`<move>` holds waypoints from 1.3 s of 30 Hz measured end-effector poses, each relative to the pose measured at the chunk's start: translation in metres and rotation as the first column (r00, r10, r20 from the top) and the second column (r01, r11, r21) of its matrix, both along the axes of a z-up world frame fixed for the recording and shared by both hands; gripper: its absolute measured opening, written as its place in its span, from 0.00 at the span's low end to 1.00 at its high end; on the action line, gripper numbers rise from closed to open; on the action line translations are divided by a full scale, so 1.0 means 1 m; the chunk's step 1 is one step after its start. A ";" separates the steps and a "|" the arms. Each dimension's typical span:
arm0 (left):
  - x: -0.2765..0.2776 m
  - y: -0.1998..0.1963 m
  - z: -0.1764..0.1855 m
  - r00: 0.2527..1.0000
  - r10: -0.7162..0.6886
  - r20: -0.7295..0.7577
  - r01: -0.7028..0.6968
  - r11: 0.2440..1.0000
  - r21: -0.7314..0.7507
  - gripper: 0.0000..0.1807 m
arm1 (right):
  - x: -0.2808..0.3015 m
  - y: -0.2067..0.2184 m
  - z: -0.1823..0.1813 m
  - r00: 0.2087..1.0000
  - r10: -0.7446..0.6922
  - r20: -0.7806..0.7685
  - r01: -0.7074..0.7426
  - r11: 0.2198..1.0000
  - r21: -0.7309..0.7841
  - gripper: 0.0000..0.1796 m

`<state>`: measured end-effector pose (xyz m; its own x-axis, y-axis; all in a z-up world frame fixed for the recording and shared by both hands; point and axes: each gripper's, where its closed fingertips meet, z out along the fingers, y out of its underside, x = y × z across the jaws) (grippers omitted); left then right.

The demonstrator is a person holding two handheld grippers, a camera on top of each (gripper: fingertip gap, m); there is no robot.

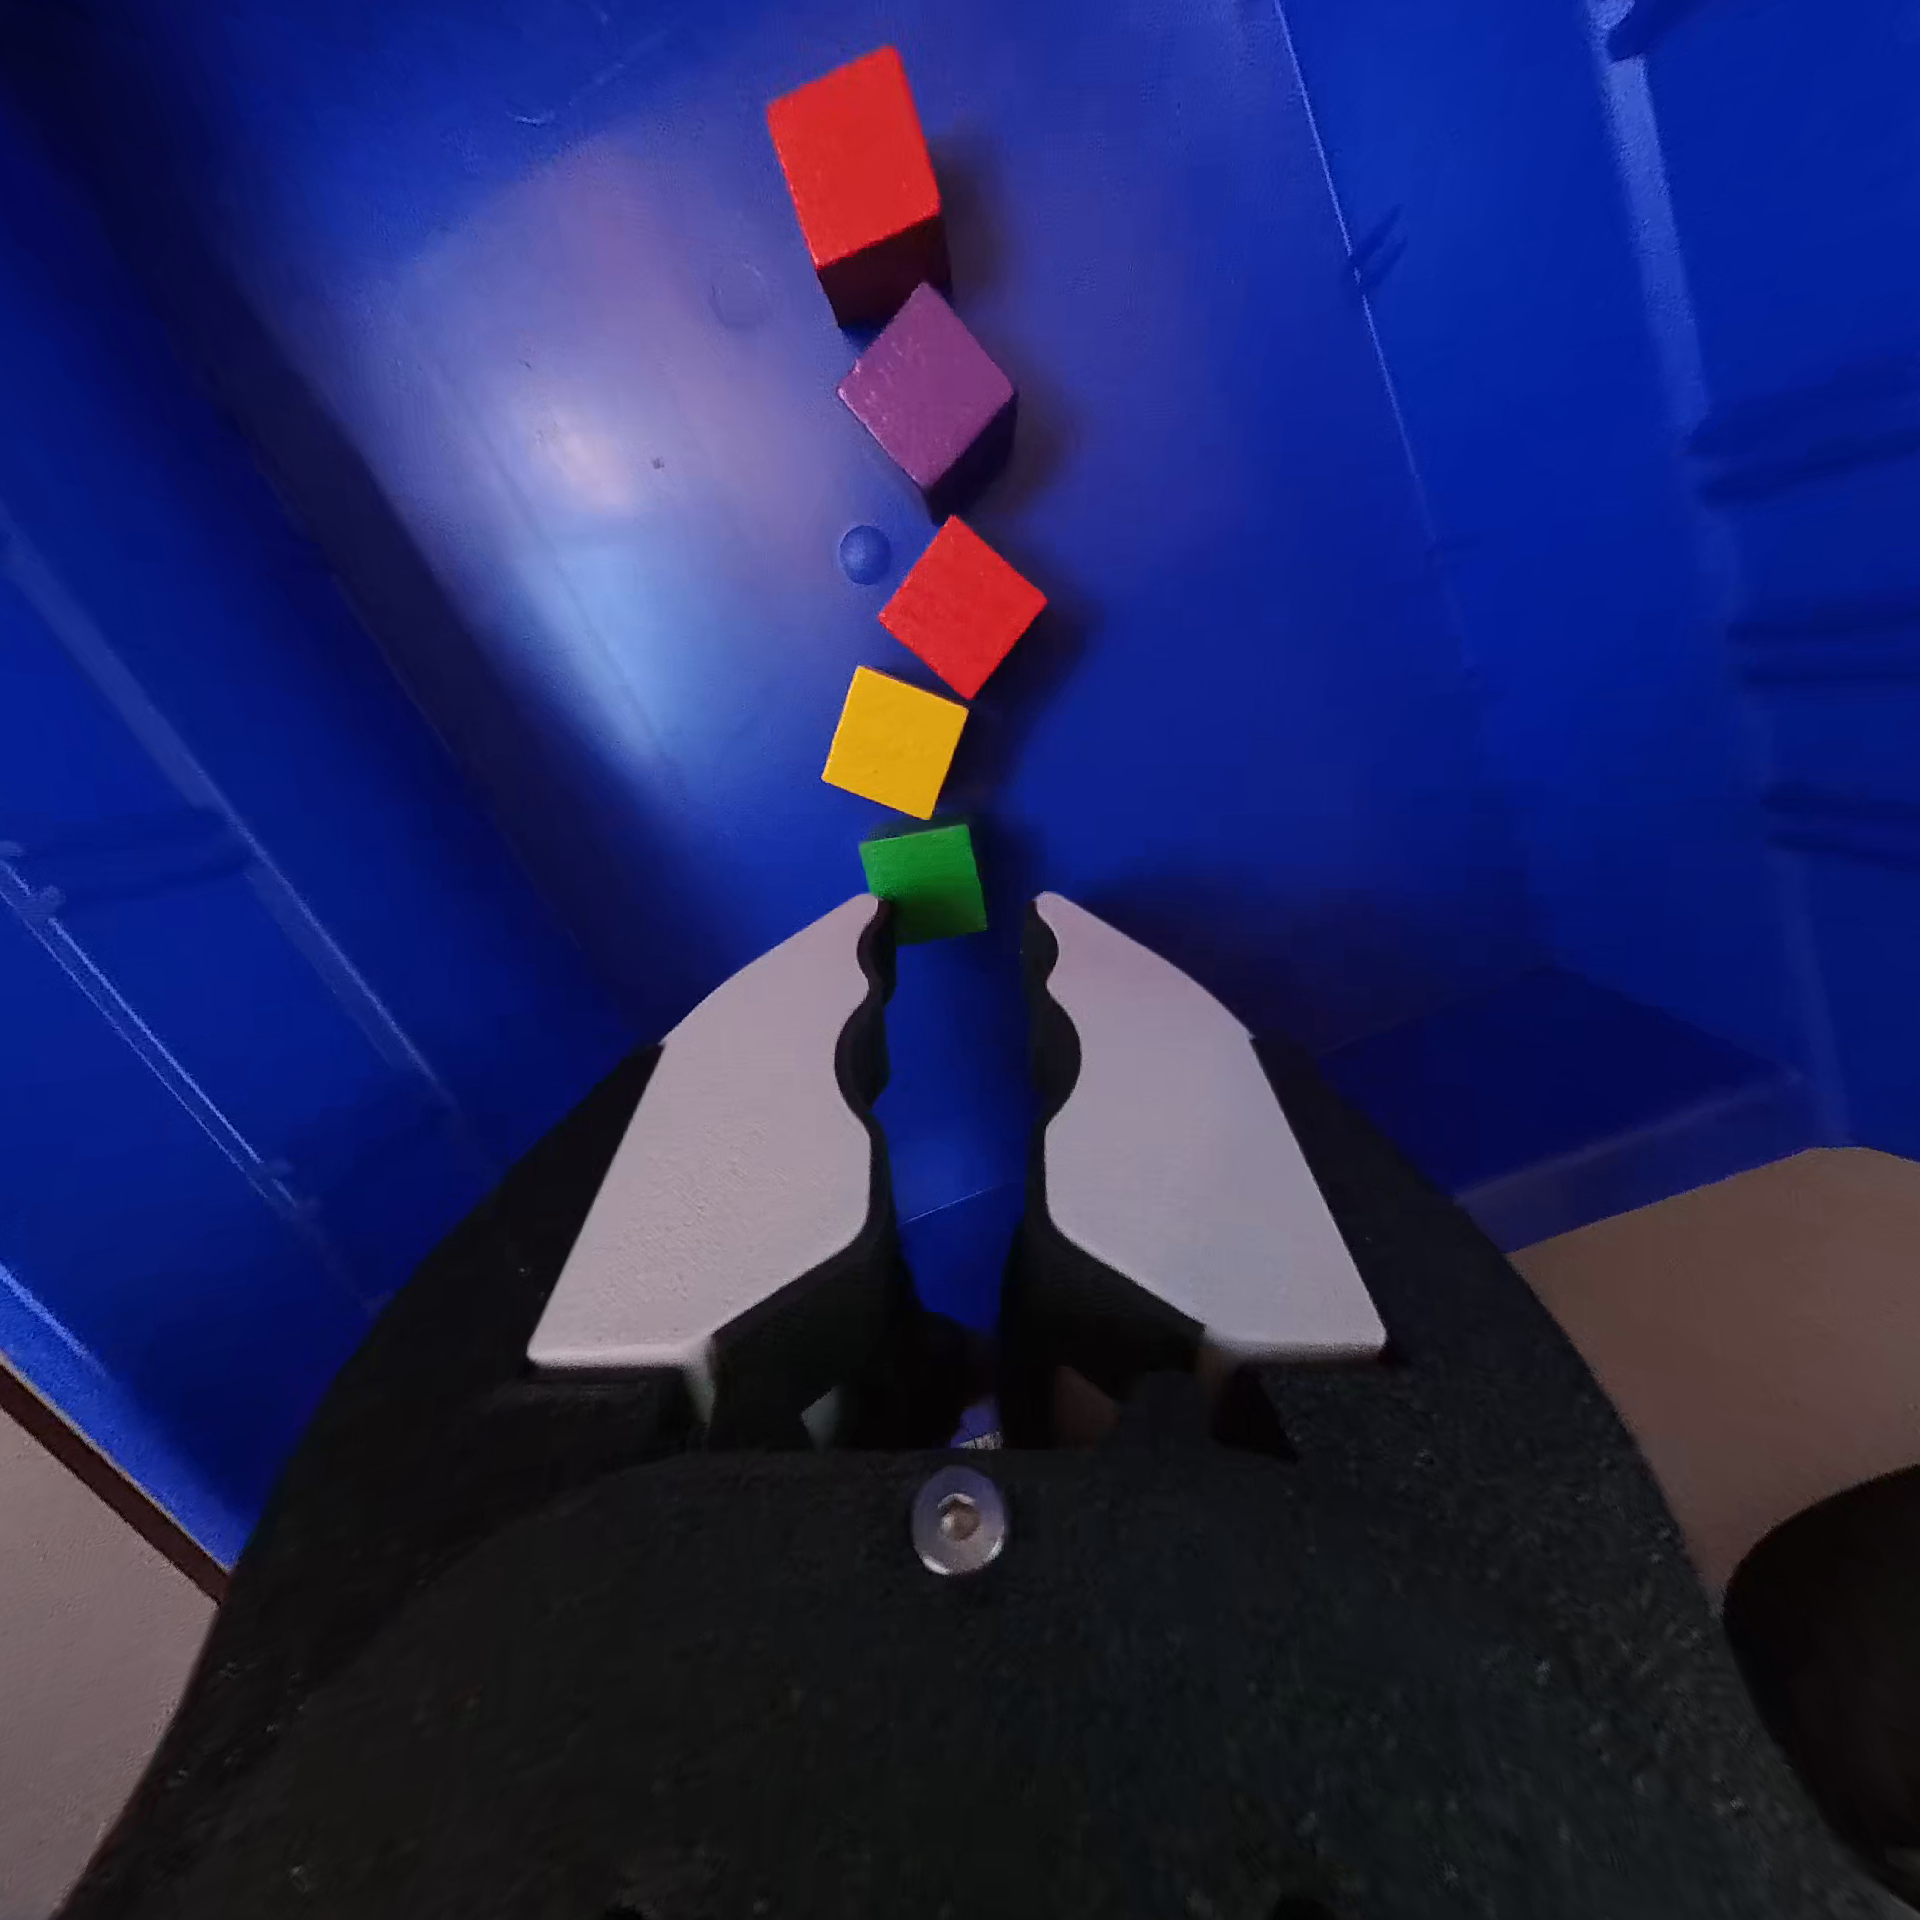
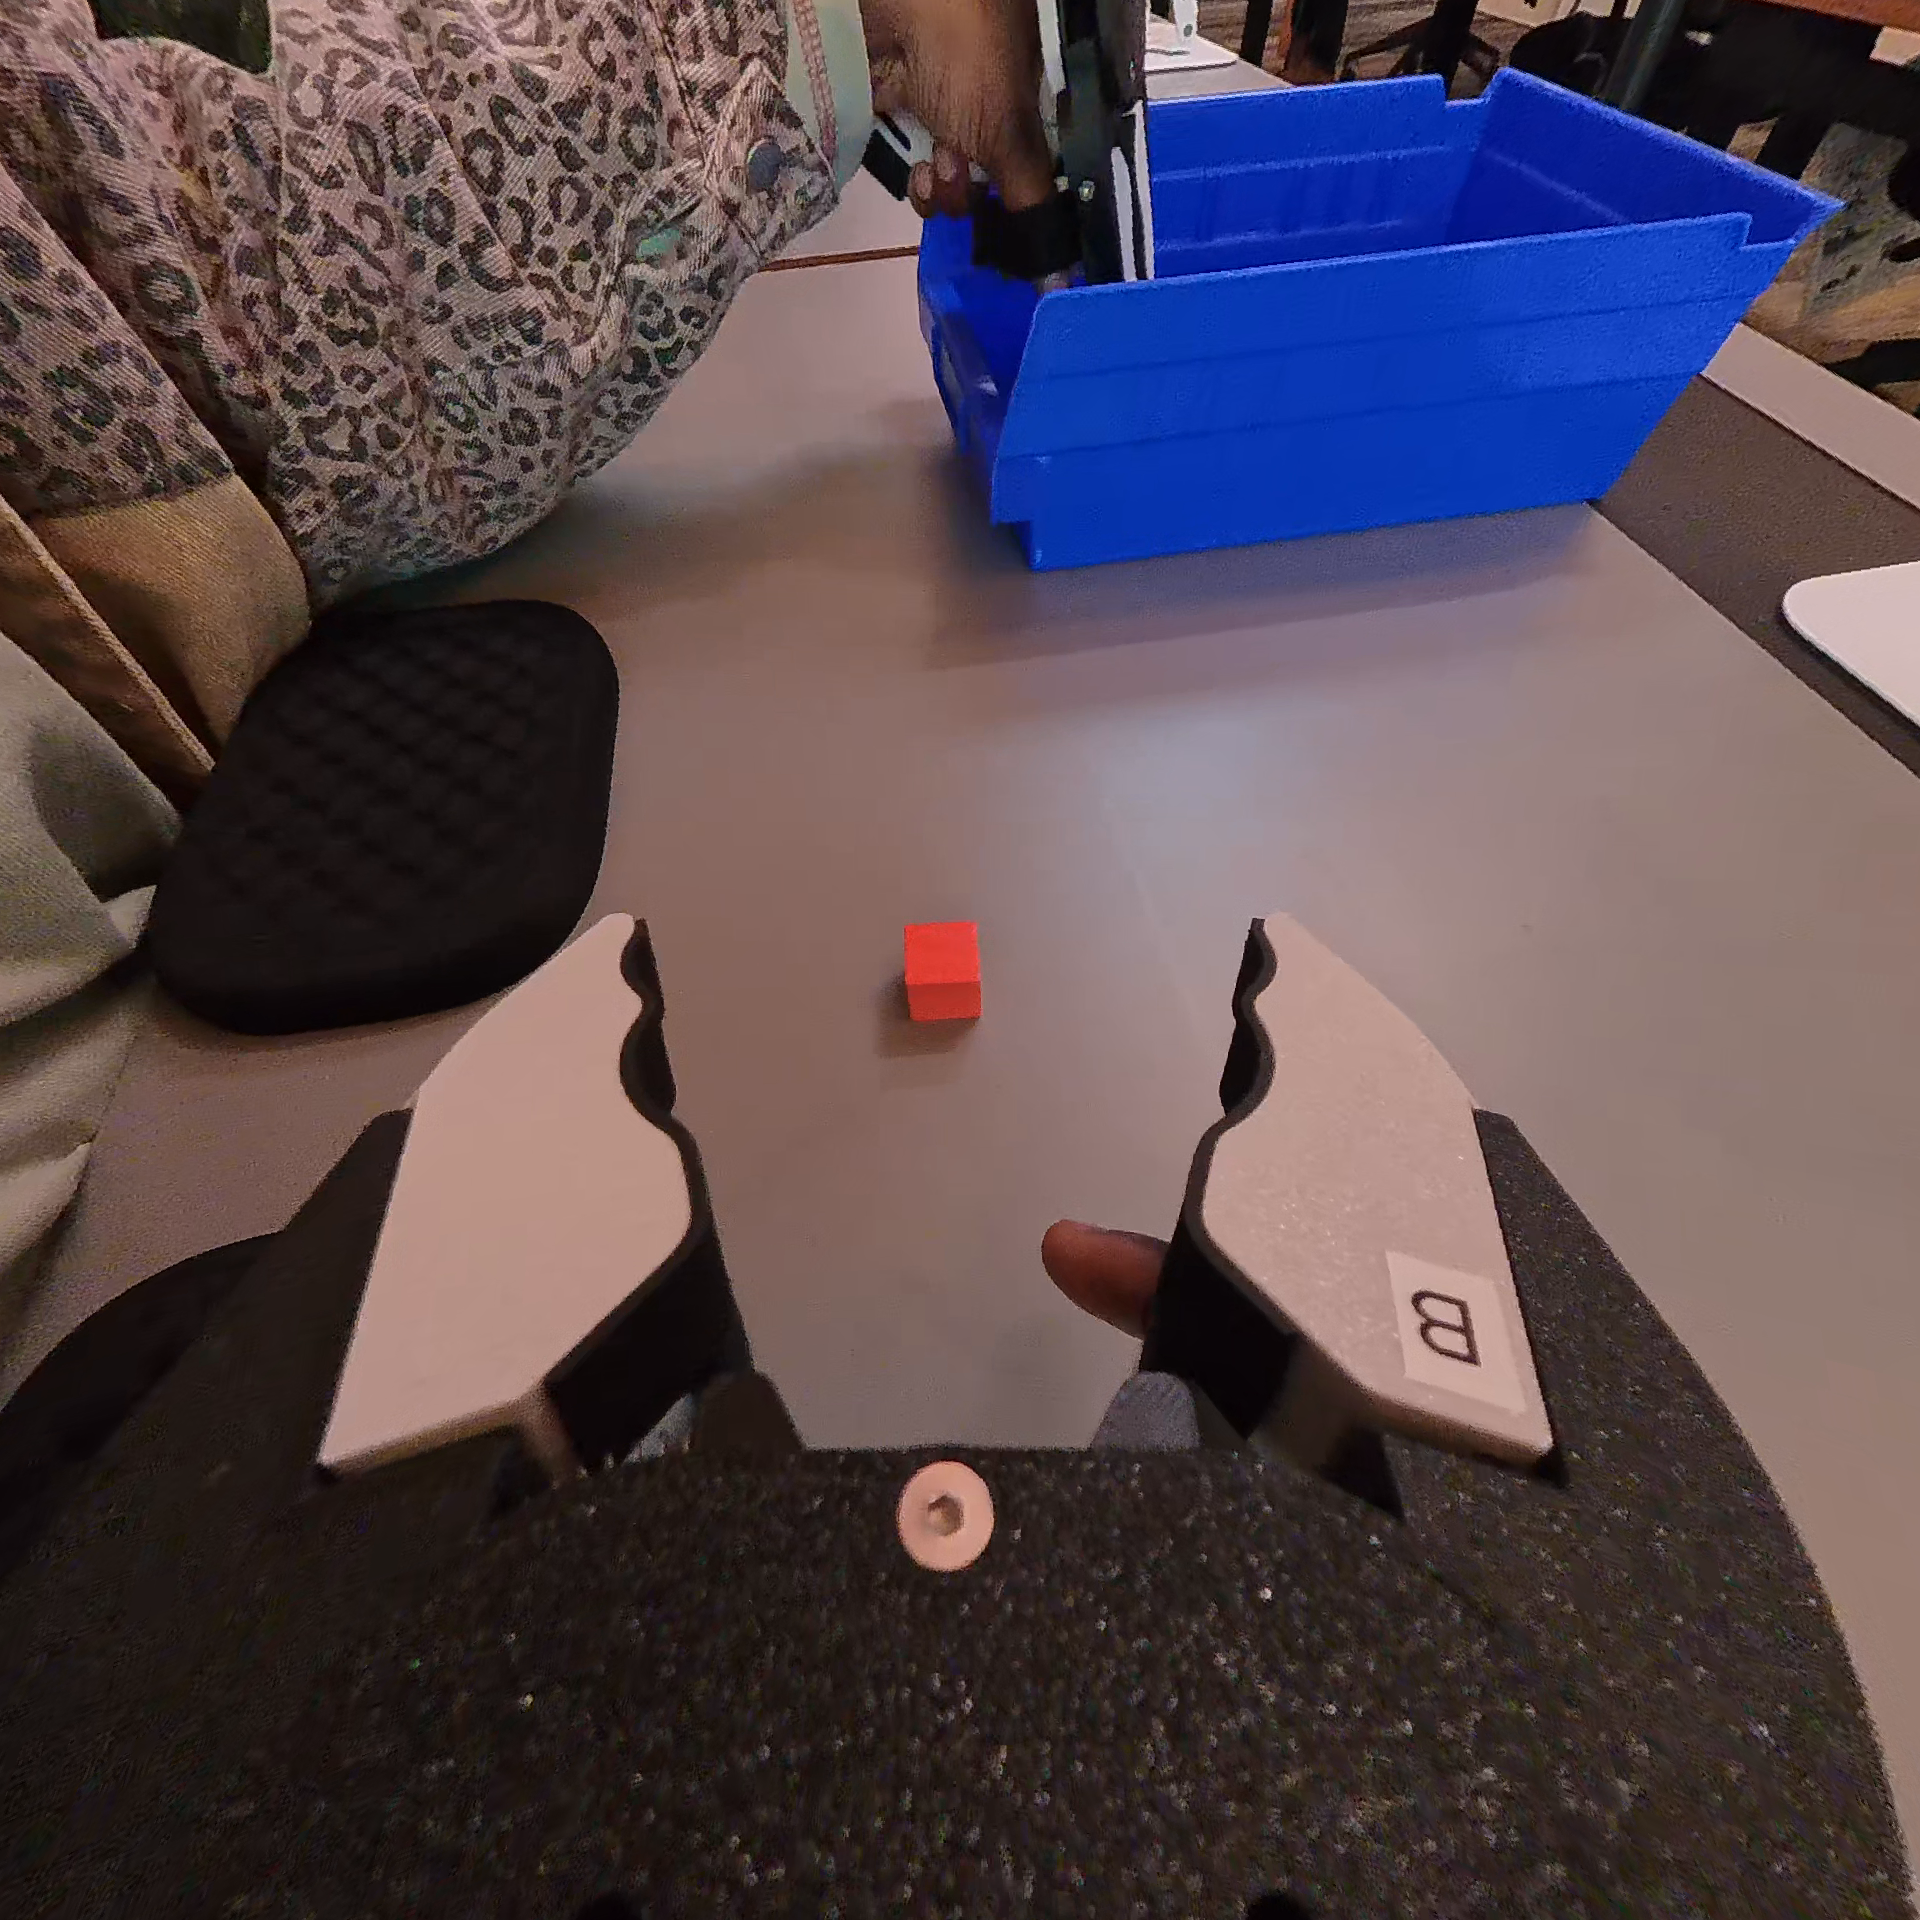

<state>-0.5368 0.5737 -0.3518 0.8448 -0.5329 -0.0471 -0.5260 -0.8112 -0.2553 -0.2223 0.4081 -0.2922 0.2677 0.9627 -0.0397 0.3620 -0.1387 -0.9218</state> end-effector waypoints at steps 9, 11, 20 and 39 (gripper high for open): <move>-0.005 0.005 -0.003 0.998 0.068 0.008 -0.068 0.998 -0.001 0.19 | 0.000 0.000 0.000 1.000 -0.003 0.002 0.003 1.000 0.003 0.58; -0.006 0.004 -0.008 0.996 0.086 0.017 -0.085 0.996 -0.031 0.19 | 0.000 0.000 0.000 1.000 -0.005 0.002 0.005 1.000 0.004 0.58; 0.011 -0.011 0.033 0.999 -0.019 0.047 0.016 0.997 0.070 0.12 | 0.001 0.002 0.001 1.000 -0.009 -0.003 0.009 1.000 0.011 0.57; 0.304 -0.172 0.011 0.360 -0.924 0.129 0.917 0.376 0.136 0.12 | 0.028 0.008 -0.004 0.995 -0.097 0.034 0.098 0.995 -0.024 0.58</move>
